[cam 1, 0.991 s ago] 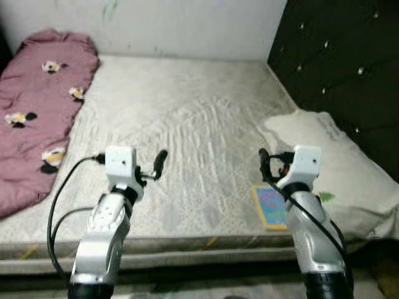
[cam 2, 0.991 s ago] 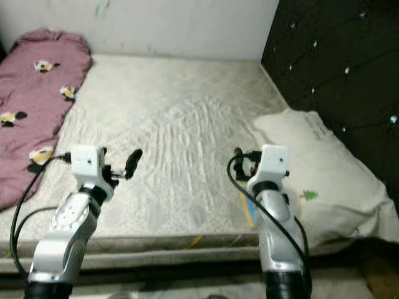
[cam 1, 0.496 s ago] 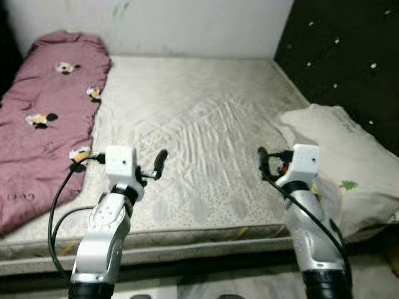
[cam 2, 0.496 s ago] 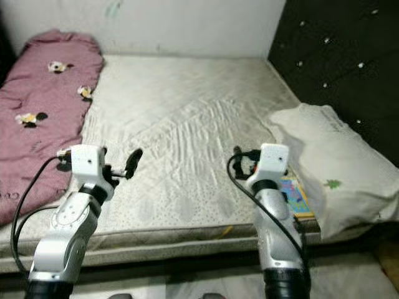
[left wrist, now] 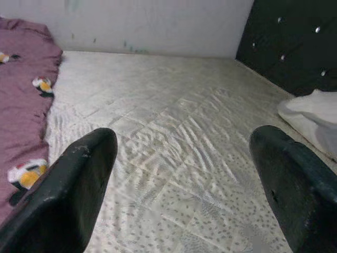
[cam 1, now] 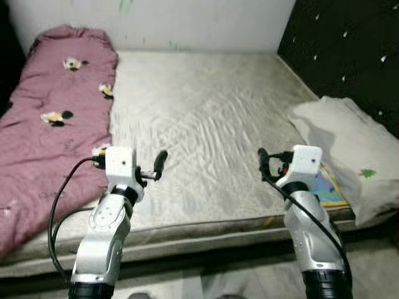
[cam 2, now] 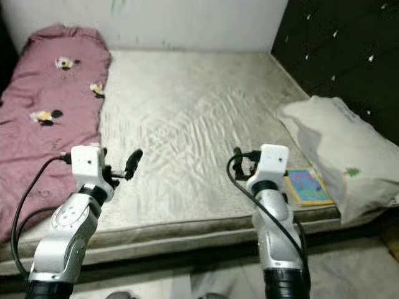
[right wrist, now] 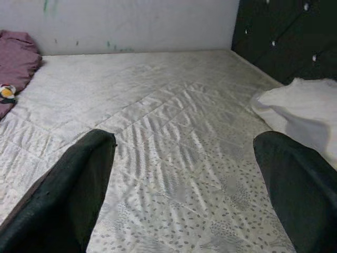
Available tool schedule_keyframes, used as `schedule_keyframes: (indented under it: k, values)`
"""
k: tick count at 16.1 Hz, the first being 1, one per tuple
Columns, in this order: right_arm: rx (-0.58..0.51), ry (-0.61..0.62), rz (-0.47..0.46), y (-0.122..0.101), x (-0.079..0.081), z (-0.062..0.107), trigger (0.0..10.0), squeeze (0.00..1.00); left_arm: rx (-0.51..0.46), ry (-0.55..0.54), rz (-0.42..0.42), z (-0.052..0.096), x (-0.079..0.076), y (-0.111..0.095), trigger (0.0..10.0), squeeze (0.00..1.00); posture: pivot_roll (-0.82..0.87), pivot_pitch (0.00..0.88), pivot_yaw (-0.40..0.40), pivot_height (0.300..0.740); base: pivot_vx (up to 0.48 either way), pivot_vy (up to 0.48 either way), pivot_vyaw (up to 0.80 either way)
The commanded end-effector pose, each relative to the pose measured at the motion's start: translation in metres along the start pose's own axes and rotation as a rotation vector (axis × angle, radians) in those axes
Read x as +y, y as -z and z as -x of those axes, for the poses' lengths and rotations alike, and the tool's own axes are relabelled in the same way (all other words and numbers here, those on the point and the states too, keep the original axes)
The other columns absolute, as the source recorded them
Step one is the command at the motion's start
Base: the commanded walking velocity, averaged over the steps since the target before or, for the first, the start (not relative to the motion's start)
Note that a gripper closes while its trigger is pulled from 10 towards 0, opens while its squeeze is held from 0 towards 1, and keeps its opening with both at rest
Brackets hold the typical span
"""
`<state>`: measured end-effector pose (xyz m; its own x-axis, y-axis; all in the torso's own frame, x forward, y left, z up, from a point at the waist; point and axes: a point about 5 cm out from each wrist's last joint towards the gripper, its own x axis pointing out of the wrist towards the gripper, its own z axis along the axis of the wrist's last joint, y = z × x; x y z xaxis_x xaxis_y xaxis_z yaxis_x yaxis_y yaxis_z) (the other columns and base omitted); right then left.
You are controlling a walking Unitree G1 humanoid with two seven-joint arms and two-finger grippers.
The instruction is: Clean up the room
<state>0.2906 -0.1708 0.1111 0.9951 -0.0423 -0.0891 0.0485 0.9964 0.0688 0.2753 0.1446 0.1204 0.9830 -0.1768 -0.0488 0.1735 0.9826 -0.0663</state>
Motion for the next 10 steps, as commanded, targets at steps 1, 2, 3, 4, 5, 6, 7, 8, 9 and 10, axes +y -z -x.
schedule_keyframes:
  k: [1,2,3,4,5,6,7,8,9,10]
  values:
    - [-0.019,-0.020,-0.005,-0.0052,0.0059,-0.0015,10.0,0.00,0.001,-0.021,-0.013,0.0015,0.0057,-0.0009,10.0,0.00,-0.04,0.000,-0.081,0.740,0.000,0.480,0.00]
    - [-0.019,-0.021,-0.005,-0.0052,0.0060,-0.0016,10.0,0.00,0.000,-0.020,-0.013,0.0014,0.0056,-0.0010,10.0,0.00,-0.04,0.000,-0.081,0.740,0.000,0.480,0.00]
    - [-0.018,-0.023,-0.005,-0.0051,0.0063,-0.0017,10.0,0.00,0.001,-0.020,-0.013,0.0013,0.0056,-0.0011,10.0,0.00,-0.04,0.000,-0.081,0.740,0.000,0.480,0.00]
    - [-0.015,-0.034,-0.001,-0.0047,0.0080,-0.0018,10.0,0.00,0.000,-0.020,-0.014,0.0013,0.0057,-0.0012,10.0,0.00,-0.04,0.000,-0.081,0.740,0.000,0.480,0.00]
    - [-0.016,-0.037,0.000,-0.0046,0.0084,-0.0018,10.0,0.00,0.000,-0.020,-0.014,0.0013,0.0057,-0.0013,10.0,0.00,-0.04,0.000,-0.081,0.740,0.000,0.480,0.00]
    - [-0.017,-0.038,0.001,-0.0047,0.0085,-0.0019,10.0,0.00,-0.001,-0.022,-0.014,0.0012,0.0058,-0.0012,10.0,0.00,-0.04,0.000,-0.081,0.740,0.000,0.480,0.00]
    - [-0.018,-0.037,0.000,-0.0048,0.0082,-0.0018,10.0,0.00,0.000,-0.023,-0.014,0.0012,0.0059,-0.0011,10.0,0.00,-0.04,0.000,-0.081,0.740,0.000,0.480,0.00]
    - [-0.018,-0.036,-0.001,-0.0049,0.0082,-0.0019,10.0,0.00,0.001,-0.024,-0.014,0.0011,0.0059,-0.0011,10.0,0.00,-0.04,0.000,-0.081,0.740,0.000,0.480,0.00]
    - [-0.020,-0.037,-0.001,-0.0053,0.0085,-0.0022,10.0,0.00,0.001,-0.024,-0.015,0.0009,0.0061,-0.0012,10.0,0.00,-0.04,0.000,-0.081,0.740,0.000,0.480,0.00]
    - [-0.022,-0.037,-0.002,-0.0055,0.0085,-0.0025,10.0,0.00,0.005,-0.026,-0.017,0.0006,0.0066,-0.0010,10.0,0.00,-0.04,0.000,-0.081,0.740,0.000,0.480,0.00]
